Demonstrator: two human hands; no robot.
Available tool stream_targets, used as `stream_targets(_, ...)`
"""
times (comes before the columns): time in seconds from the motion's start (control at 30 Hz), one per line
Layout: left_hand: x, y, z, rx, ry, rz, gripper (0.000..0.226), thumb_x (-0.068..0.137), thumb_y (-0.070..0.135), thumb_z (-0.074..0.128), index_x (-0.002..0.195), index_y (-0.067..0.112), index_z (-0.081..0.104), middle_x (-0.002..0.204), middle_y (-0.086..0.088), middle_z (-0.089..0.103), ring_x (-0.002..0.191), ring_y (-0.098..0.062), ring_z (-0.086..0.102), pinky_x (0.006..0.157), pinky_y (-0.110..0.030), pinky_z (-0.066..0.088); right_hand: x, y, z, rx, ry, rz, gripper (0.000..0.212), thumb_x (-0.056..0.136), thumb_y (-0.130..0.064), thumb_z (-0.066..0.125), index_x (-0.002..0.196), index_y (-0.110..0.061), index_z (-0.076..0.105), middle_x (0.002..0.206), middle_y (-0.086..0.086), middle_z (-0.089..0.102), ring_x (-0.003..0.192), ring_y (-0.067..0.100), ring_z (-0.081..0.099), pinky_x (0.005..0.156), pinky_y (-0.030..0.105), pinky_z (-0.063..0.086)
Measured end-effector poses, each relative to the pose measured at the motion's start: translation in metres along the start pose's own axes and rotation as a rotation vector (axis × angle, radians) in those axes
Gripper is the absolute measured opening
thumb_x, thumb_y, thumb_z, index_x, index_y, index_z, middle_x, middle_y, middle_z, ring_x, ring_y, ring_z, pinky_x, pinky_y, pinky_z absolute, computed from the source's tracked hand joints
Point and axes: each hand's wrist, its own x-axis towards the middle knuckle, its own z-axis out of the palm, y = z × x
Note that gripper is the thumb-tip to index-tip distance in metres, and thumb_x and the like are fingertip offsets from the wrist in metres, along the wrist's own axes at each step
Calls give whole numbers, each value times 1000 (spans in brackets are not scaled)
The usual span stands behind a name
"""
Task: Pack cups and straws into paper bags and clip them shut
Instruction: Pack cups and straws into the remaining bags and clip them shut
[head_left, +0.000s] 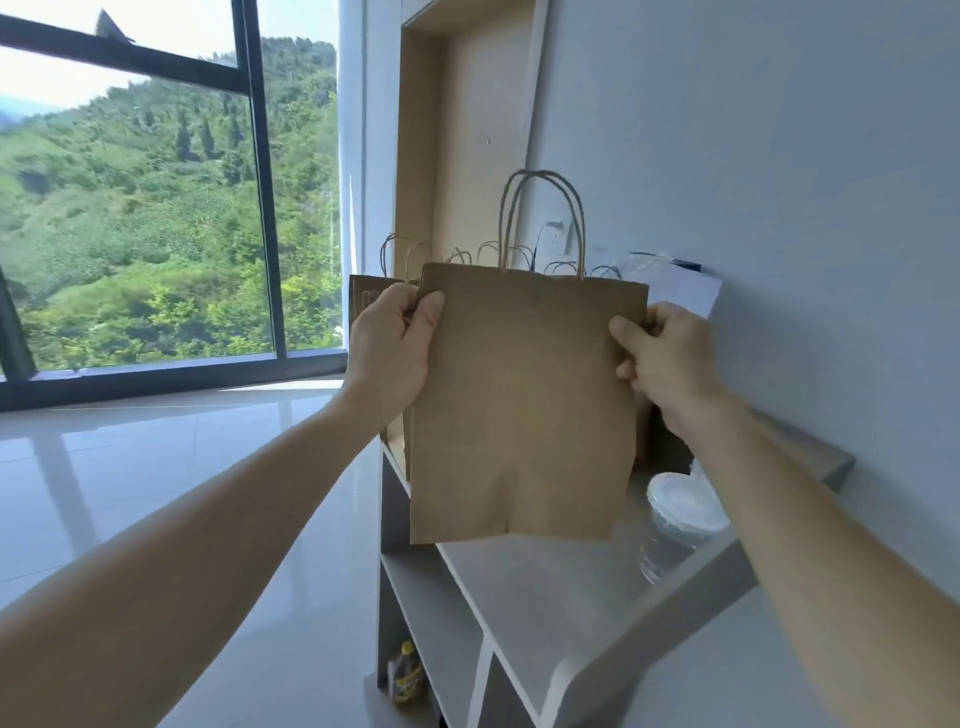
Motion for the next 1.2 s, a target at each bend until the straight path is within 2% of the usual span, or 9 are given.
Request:
stream_targets(0.1, 10, -30, 4, 32, -4, -18, 33, 100, 31, 54, 69, 21, 49, 63, 9, 43, 54, 1, 42, 51, -14, 33, 31, 23, 31, -36, -91, 10, 10, 95, -19, 61, 85, -18, 59, 77, 4, 66, 46, 7, 61, 44, 26, 46)
stream_targets(0.17, 18, -48, 8, 67, -32, -36, 33, 100, 31, 54, 75, 11, 53, 64, 5, 46, 59, -10, 44, 56, -30, 39, 51, 39, 50, -55, -149, 33, 8, 97, -16, 58, 91, -11, 57, 87, 12, 65, 49, 10, 64, 44, 27, 48)
stream_targets(0.23, 25, -66, 12, 109, -58, -25, 34, 100, 30, 54, 74, 8, 52, 63, 4, 46, 62, -16, 44, 58, -34, 38, 70, 54, 67, -75, -199, 60, 6, 99, -14, 55, 98, -9, 52, 96, 17, 62, 52, 14, 66, 48, 29, 52)
stream_targets(0.4, 38, -101, 20, 229, -95, 63, 42, 98, 30, 57, 62, 24, 36, 55, 9, 35, 52, -9, 35, 51, -25, 29, 102, 80, 98, -102, -259, 112, 6, 101, -10, 49, 107, -9, 48, 107, 19, 59, 62, 21, 70, 61, 36, 58)
stream_targets(0.5, 39, -114, 27, 296, -109, 109, 43, 97, 31, 59, 62, 25, 35, 55, 8, 38, 53, -9, 38, 50, -22, 29, 111, 87, 106, -153, -264, 125, 11, 100, -3, 47, 108, -8, 52, 96, 18, 65, 64, 22, 71, 68, 41, 61)
stream_targets(0.63, 35, -132, 35, 299, -108, 88, 34, 95, 31, 62, 67, 18, 48, 62, 4, 55, 61, -16, 51, 56, -33, 42, 118, 90, 112, -237, -261, 80, 29, 91, 5, 44, 102, -20, 53, 77, 10, 71, 65, 20, 73, 71, 40, 62)
stream_targets(0.87, 27, -134, 33, 105, -156, -31, 35, 85, 22, 73, 58, 40, 58, 69, 18, 64, 62, -5, 58, 53, -13, 43, 128, 87, 116, -326, -275, 49, 30, 89, 6, 47, 100, -19, 58, 68, 7, 73, 62, 19, 73, 72, 43, 62)
stream_targets(1.03, 31, -129, 45, 137, -163, -89, 29, 90, 25, 69, 70, 7, 60, 69, -7, 65, 63, -16, 52, 55, -21, 40, 140, 76, 113, -409, -233, 45, 31, 87, 7, 48, 85, -23, 57, 69, 6, 72, 59, 16, 72, 71, 40, 62)
stream_targets(1.2, 30, -123, 58, 145, -165, -103, 41, 91, 25, 67, 62, 9, 43, 62, -10, 55, 54, -7, 39, 51, -20, 33, 143, 78, 103, -432, -221, 55, 31, 88, 8, 49, 85, -22, 57, 77, 11, 72, 65, 18, 73, 73, 38, 61)
